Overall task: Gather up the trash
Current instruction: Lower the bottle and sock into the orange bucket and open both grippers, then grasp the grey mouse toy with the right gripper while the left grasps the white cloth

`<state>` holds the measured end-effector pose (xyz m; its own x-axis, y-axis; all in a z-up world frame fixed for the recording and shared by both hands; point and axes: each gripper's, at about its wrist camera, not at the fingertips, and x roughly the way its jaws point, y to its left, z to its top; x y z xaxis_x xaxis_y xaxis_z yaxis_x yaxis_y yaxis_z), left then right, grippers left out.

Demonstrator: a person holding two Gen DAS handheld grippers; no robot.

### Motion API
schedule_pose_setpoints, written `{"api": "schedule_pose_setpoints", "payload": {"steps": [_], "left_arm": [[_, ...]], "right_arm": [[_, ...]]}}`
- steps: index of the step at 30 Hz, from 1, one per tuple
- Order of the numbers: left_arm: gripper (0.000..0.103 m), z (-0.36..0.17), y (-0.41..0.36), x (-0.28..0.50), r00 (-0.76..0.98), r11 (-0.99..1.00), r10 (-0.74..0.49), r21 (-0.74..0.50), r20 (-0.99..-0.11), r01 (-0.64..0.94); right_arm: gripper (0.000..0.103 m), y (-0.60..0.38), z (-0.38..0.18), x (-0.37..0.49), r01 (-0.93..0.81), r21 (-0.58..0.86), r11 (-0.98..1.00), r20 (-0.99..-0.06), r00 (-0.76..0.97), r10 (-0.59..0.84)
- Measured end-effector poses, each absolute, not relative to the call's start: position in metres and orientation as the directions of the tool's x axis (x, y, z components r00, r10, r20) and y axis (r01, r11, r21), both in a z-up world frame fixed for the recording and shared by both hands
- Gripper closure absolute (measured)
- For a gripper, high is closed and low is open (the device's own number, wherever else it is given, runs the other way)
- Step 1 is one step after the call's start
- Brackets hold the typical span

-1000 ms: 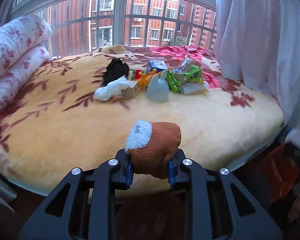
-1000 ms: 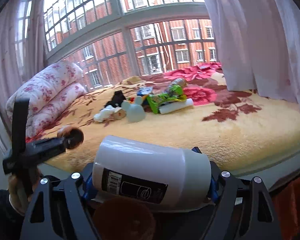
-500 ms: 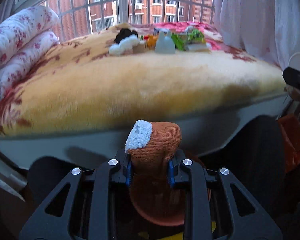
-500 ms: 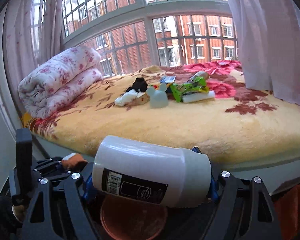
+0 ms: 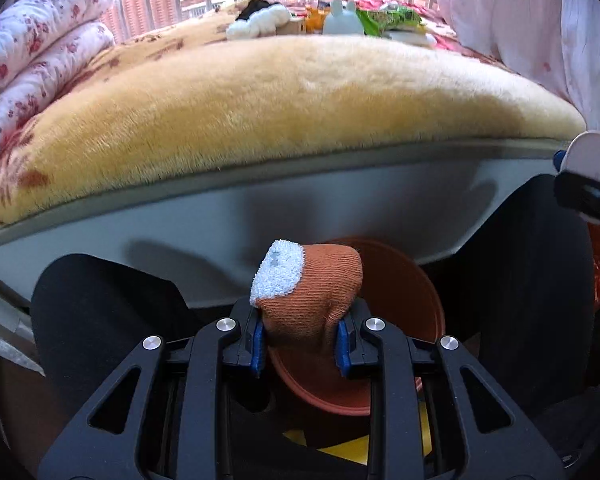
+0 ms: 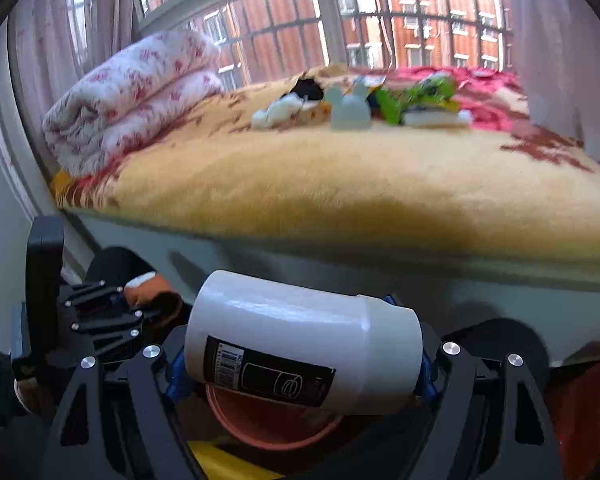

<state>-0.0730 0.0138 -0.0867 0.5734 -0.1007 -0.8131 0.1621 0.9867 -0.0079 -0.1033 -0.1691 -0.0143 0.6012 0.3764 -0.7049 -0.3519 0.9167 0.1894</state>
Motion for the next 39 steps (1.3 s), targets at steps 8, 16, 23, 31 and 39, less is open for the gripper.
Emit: {"api": "schedule_pose_setpoints", "payload": {"steps": [8, 16, 23, 31, 39], "left_arm": [[0.078, -0.105, 0.01, -0.063, 0.516, 0.985, -0.112, -0.025, -0.849, 0.172], [0.078, -0.123, 0.013, -0.043, 0.456, 0.984, -0.109, -0.03, -0.883, 0.178], [0.057, -0.14, 0.013, -0.029, 0.399, 0.982, -0.106, -0.034, -0.911, 0.185], [0.043, -0.135, 0.021, -0.032, 0.422, 0.982, -0.137, -0.067, -0.896, 0.177], [0.042, -0.079, 0.033, -0.05, 0.514, 0.975, -0.188, -0.097, -0.837, 0.2]], "right_arm": [[0.023, -0.15, -0.052, -0.092, -0.389, 0.21, 0.897, -0.781, 0.485, 0.394], [0.023, -0.135, -0.091, -0.074, -0.424, 0.196, 0.884, -0.849, 0.378, 0.37], [0.021, -0.118, -0.117, -0.06, -0.465, 0.179, 0.867, -0.891, 0.297, 0.343], [0.014, -0.123, -0.117, -0.061, -0.452, 0.183, 0.873, -0.894, 0.292, 0.339], [0.014, -0.162, -0.052, -0.078, -0.45, 0.211, 0.868, -0.829, 0.387, 0.403]]}}
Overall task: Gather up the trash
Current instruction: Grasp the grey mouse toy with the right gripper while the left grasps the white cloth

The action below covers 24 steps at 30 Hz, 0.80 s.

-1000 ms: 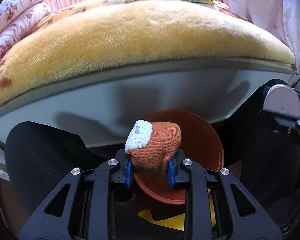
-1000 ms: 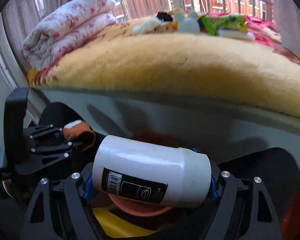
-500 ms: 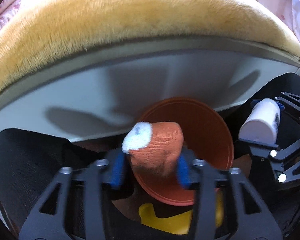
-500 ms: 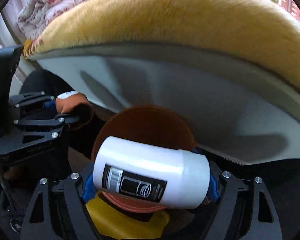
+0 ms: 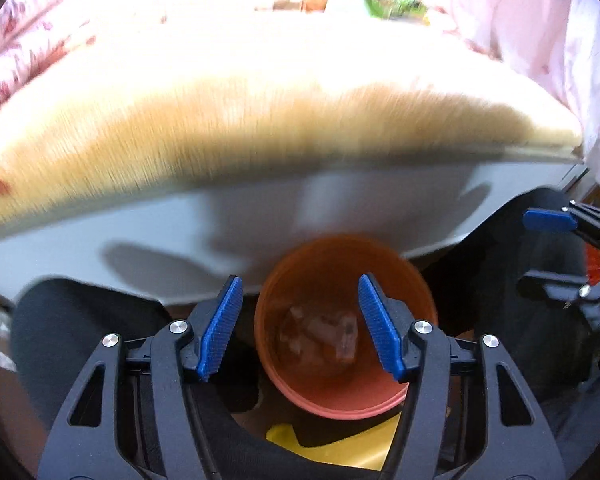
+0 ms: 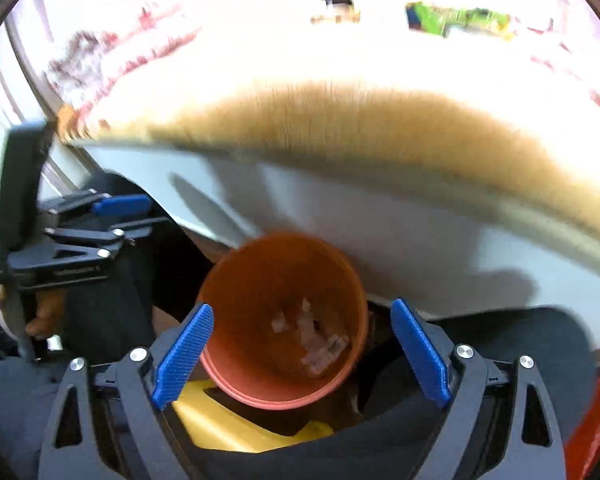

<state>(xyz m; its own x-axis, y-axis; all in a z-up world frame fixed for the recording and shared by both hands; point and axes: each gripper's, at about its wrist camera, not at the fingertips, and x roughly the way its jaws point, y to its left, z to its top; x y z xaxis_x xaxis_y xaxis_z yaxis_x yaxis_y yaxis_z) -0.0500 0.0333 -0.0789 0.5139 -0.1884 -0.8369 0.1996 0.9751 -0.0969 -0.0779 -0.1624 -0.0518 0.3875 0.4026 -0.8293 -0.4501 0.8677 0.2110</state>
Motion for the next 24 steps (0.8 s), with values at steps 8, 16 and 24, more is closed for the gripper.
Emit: {"api": "schedule_pose_setpoints", "payload": {"steps": [8, 16, 24], "left_arm": [[0.031, -0.011, 0.036, -0.036, 0.676, 0.981, -0.173, -0.063, -0.716, 0.185], [0.03, -0.001, 0.038, 0.005, 0.693, 0.98, -0.198, -0.13, -0.694, 0.15], [0.029, -0.006, 0.044, 0.035, 0.697, 0.982, -0.189, -0.136, -0.691, 0.131]], "right_arm": [[0.012, -0.178, 0.044, 0.0, -0.446, 0.169, 0.879, -0.697, 0.576, 0.427], [0.012, -0.124, 0.027, 0.148, -0.439, 0.049, 0.897, -0.737, 0.59, 0.329], [0.044, -0.097, -0.025, 0.246, -0.419, 0.02, 0.908, -0.831, 0.498, 0.248]]}}
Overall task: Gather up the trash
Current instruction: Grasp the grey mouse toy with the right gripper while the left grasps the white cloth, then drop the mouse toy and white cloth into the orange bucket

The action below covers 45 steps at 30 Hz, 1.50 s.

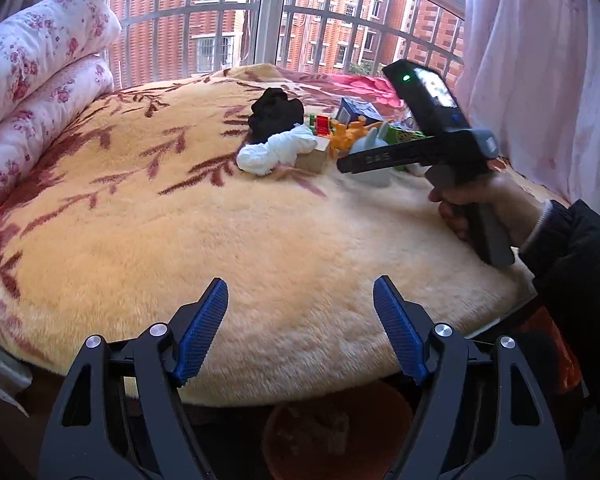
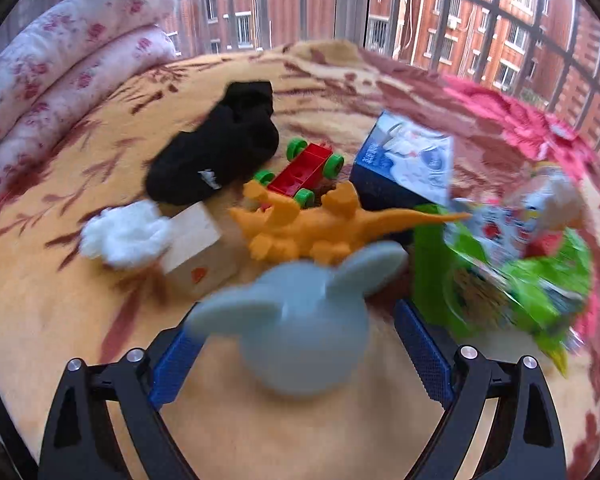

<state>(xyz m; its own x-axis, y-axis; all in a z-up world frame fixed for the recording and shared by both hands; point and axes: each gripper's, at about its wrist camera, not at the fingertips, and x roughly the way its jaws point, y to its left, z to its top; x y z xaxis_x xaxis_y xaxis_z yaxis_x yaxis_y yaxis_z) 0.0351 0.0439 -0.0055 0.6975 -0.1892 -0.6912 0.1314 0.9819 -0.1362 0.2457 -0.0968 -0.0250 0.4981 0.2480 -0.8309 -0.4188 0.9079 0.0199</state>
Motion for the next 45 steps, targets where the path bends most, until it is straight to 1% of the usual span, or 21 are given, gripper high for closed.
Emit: {"api": "schedule_pose_setpoints", "payload": {"steps": [1, 2, 4, 7, 10, 12, 16, 20, 21, 22, 23, 25, 26, 30, 33, 37, 41, 45], "left_arm": [[0.03, -0.006, 0.044, 0.04, 0.692, 0.982, -0.188, -0.135, -0.697, 0.13], [0.03, -0.006, 0.044, 0.048, 0.685, 0.982, -0.19, -0.137, -0.703, 0.131], [0.03, -0.003, 0.043, 0.059, 0.684, 0.981, -0.194, -0.133, -0.703, 0.141], [0.029, 0.002, 0.039, 0.088, 0.68, 0.984, -0.165, -0.074, -0.714, 0.161], [0.029, 0.004, 0.03, 0.122, 0.663, 0.979, -0.134, 0.003, -0.737, 0.202], [0.029, 0.003, 0.025, 0.148, 0.649, 0.973, -0.102, 0.06, -0.754, 0.221], [0.029, -0.006, 0.018, 0.192, 0.608, 0.959, -0.097, 0.09, -0.788, 0.269], [0.03, -0.029, 0.007, 0.235, 0.567, 0.946, -0.051, 0.141, -0.822, 0.29], [0.04, -0.038, 0.006, 0.243, 0.557, 0.947, -0.037, 0.148, -0.83, 0.284], [0.059, -0.042, 0.006, 0.248, 0.55, 0.947, -0.03, 0.153, -0.835, 0.284], [0.059, -0.047, 0.006, 0.251, 0.544, 0.948, -0.027, 0.151, -0.838, 0.279], [0.071, -0.042, 0.006, 0.244, 0.585, 0.956, -0.02, 0.156, -0.811, 0.249], [0.072, -0.038, 0.007, 0.24, 0.601, 0.959, -0.016, 0.158, -0.799, 0.236], [0.073, -0.019, 0.018, 0.21, 0.636, 0.978, -0.063, 0.08, -0.769, 0.193], [0.073, -0.001, 0.022, 0.168, 0.662, 0.982, -0.099, 0.036, -0.743, 0.187], [0.073, 0.018, 0.017, 0.102, 0.682, 0.978, -0.151, -0.01, -0.716, 0.207], [0.073, 0.024, 0.005, 0.027, 0.703, 0.978, -0.136, 0.02, -0.698, 0.21], [0.073, 0.004, 0.001, -0.028, 0.706, 0.981, -0.107, 0.042, -0.7, 0.191]], "right_arm": [[0.042, -0.095, -0.034, 0.253, -0.416, 0.034, 0.909, -0.855, 0.459, 0.242], [0.043, -0.097, -0.039, 0.254, -0.4, 0.04, 0.916, -0.857, 0.457, 0.237], [0.044, -0.098, -0.034, 0.247, -0.399, 0.035, 0.916, -0.847, 0.475, 0.239], [0.044, -0.111, -0.022, 0.23, -0.381, 0.072, 0.922, -0.819, 0.505, 0.272], [0.043, -0.134, 0.003, 0.196, -0.381, 0.146, 0.913, -0.752, 0.557, 0.352], [0.043, -0.147, 0.018, 0.171, -0.392, 0.163, 0.905, -0.712, 0.588, 0.383], [0.043, -0.174, 0.036, 0.114, -0.405, 0.167, 0.899, -0.641, 0.648, 0.411], [0.043, -0.196, 0.039, 0.084, -0.397, 0.212, 0.893, -0.605, 0.664, 0.438], [0.042, -0.201, 0.038, 0.078, -0.391, 0.232, 0.891, -0.598, 0.665, 0.448], [0.042, -0.205, 0.038, 0.074, -0.386, 0.249, 0.888, -0.591, 0.666, 0.456], [0.043, -0.209, 0.037, 0.07, -0.381, 0.261, 0.887, -0.582, 0.671, 0.459], [0.043, -0.212, 0.037, 0.061, -0.369, 0.258, 0.893, -0.575, 0.683, 0.449], [0.043, -0.213, 0.036, 0.056, -0.364, 0.253, 0.897, -0.574, 0.69, 0.442], [0.043, -0.219, 0.032, 0.046, -0.351, 0.286, 0.891, -0.572, 0.684, 0.453], [0.043, -0.219, 0.033, 0.033, -0.355, 0.305, 0.884, -0.57, 0.676, 0.468], [0.042, -0.208, 0.04, 0.007, -0.387, 0.282, 0.878, -0.574, 0.665, 0.478], [0.042, -0.196, 0.039, -0.023, -0.424, 0.282, 0.861, -0.59, 0.631, 0.504], [0.042, -0.184, 0.029, -0.051, -0.443, 0.275, 0.853, -0.612, 0.604, 0.511]]}}
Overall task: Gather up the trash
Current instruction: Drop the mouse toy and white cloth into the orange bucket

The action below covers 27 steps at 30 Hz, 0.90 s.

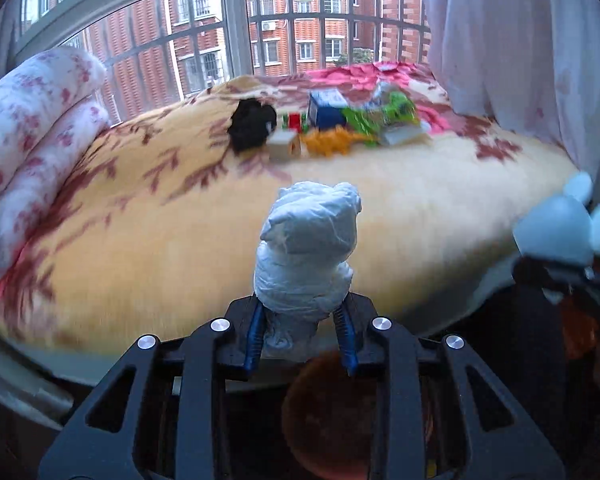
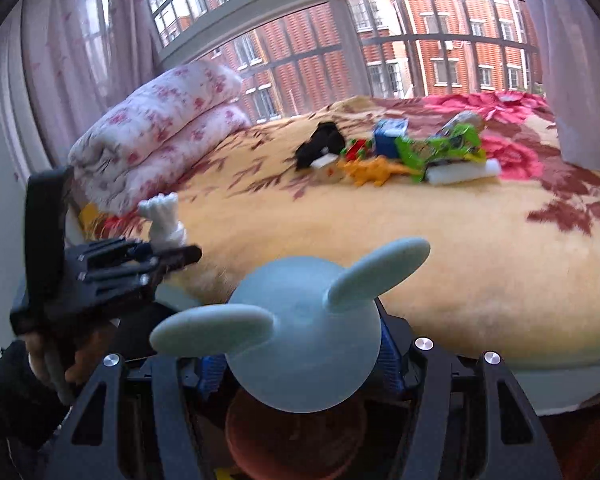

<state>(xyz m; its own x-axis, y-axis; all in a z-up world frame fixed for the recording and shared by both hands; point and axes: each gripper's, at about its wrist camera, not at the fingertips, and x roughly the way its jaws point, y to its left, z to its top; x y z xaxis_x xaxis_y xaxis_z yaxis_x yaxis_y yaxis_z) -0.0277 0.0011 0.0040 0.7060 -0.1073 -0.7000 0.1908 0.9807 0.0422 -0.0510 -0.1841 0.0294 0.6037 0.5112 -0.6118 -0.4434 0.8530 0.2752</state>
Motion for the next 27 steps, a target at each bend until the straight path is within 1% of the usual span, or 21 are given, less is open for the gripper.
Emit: {"api": "schedule_pose_setpoints", "payload": {"steps": [3, 6, 8, 12, 16, 21, 23, 24, 25, 26, 27], "left_arm": [[0.073, -0.019, 0.001, -0.055, 0.682, 0.98, -0.129, 0.011, -0.72, 0.197], [0.073, -0.046, 0.0, -0.075, 0.655, 0.974, -0.131, 0.026, -0.744, 0.225], [0.073, -0.065, 0.002, -0.084, 0.617, 0.971, -0.125, 0.033, -0.777, 0.238], [0.073, -0.091, 0.008, -0.084, 0.542, 0.969, -0.142, -0.004, -0.829, 0.248], [0.073, -0.104, 0.015, -0.076, 0.496, 0.971, -0.164, -0.049, -0.852, 0.235], [0.073, -0.11, 0.017, -0.068, 0.475, 0.971, -0.164, -0.057, -0.865, 0.23], [0.067, -0.112, 0.017, -0.064, 0.465, 0.971, -0.159, -0.054, -0.871, 0.232], [0.056, -0.114, 0.017, -0.063, 0.459, 0.972, -0.149, -0.045, -0.876, 0.229], [0.035, -0.116, 0.017, -0.061, 0.452, 0.974, -0.137, -0.036, -0.882, 0.224], [0.031, -0.119, 0.017, -0.063, 0.454, 0.975, -0.132, -0.034, -0.881, 0.217], [0.03, -0.119, 0.017, -0.063, 0.458, 0.976, -0.131, -0.035, -0.879, 0.213]], "right_arm": [[0.042, -0.176, 0.015, -0.068, -0.449, 0.284, 0.847, -0.64, 0.569, 0.516], [0.042, -0.168, -0.007, -0.082, -0.441, 0.287, 0.85, -0.681, 0.53, 0.505], [0.042, -0.162, -0.021, -0.088, -0.438, 0.288, 0.852, -0.707, 0.503, 0.498], [0.042, -0.151, -0.051, -0.092, -0.433, 0.281, 0.856, -0.761, 0.442, 0.474], [0.042, -0.141, -0.071, -0.089, -0.44, 0.29, 0.85, -0.793, 0.387, 0.471], [0.042, -0.137, -0.078, -0.084, -0.445, 0.288, 0.848, -0.804, 0.37, 0.466], [0.041, -0.138, -0.079, -0.082, -0.443, 0.288, 0.849, -0.805, 0.368, 0.465], [0.037, -0.138, -0.081, -0.081, -0.444, 0.289, 0.848, -0.808, 0.362, 0.464], [0.03, -0.137, -0.082, -0.079, -0.442, 0.289, 0.849, -0.812, 0.356, 0.462], [0.023, -0.137, -0.084, -0.077, -0.433, 0.289, 0.854, -0.814, 0.358, 0.457], [0.023, -0.138, -0.085, -0.076, -0.424, 0.293, 0.857, -0.812, 0.363, 0.457]]}}
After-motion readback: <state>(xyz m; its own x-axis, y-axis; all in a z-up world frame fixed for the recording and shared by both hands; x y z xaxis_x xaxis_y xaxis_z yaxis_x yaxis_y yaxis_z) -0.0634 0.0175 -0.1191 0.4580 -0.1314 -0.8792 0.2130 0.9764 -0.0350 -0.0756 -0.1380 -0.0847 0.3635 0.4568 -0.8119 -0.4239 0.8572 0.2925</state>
